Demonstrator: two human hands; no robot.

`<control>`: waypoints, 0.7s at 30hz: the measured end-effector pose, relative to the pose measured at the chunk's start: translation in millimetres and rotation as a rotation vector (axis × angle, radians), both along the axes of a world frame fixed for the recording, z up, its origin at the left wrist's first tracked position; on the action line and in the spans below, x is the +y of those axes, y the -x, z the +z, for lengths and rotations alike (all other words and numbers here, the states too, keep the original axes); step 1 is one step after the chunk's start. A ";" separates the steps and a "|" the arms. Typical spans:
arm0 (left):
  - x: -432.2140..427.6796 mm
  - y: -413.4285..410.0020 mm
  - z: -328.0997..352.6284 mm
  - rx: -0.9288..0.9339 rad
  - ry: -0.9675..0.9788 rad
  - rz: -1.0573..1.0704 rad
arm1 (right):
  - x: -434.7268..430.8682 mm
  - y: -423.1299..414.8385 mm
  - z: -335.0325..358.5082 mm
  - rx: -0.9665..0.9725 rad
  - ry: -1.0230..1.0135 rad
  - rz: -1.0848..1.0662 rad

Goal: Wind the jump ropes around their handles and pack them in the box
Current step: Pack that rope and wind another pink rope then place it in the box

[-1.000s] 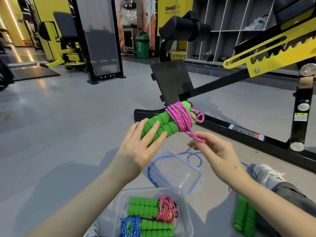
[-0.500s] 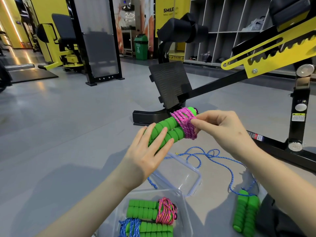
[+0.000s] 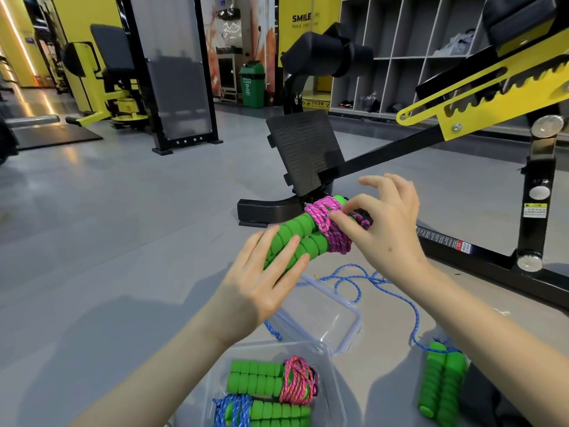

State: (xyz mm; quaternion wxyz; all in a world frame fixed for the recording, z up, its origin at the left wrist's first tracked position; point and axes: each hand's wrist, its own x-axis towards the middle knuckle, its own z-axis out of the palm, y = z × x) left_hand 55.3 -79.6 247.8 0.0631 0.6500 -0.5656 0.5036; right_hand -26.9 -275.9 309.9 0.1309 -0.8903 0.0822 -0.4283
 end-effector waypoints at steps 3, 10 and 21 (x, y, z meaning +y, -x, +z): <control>1.1 1.5 0.3 -0.007 -0.001 0.007 | 0.3 0.3 1.3 0.063 -0.052 0.038; 2.0 0.4 -3.6 0.001 -0.026 0.005 | -0.7 -0.8 -0.2 0.106 0.031 0.052; -3.7 0.0 -9.9 0.010 0.011 -0.029 | -9.1 -3.5 7.6 0.111 0.109 0.036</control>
